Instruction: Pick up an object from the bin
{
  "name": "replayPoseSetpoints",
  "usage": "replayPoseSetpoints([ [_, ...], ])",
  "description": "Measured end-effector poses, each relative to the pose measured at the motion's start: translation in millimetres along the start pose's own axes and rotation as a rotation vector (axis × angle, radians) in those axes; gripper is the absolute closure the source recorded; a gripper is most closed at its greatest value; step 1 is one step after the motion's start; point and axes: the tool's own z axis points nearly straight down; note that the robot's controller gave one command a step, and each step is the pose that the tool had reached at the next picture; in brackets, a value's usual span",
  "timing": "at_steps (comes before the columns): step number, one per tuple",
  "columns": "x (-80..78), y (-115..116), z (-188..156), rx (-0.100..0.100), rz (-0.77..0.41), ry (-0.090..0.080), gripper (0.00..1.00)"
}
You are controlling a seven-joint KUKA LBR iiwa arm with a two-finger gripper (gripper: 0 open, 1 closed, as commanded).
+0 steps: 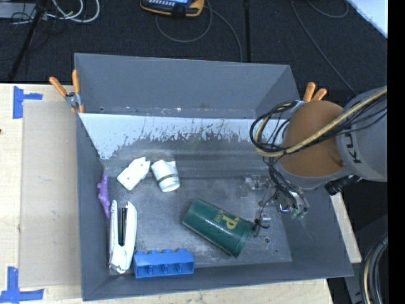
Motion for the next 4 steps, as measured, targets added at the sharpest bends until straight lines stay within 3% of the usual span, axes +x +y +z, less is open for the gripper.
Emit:
replayPoseSetpoints([
  [1, -2.0, 11.9, -2.1, 0.002, -0.048, -0.012, 0.0],
  [2, 39.7, 58.3, 47.9, 0.0, -0.097, 0.008, 0.0],
  [3, 15.9, 54.9, 47.3, 0.003, -0.07, -0.012, 1.0],
  [4, 15.9, 55.0, 47.3, 0.003, -0.07, -0.012, 1.0],
])
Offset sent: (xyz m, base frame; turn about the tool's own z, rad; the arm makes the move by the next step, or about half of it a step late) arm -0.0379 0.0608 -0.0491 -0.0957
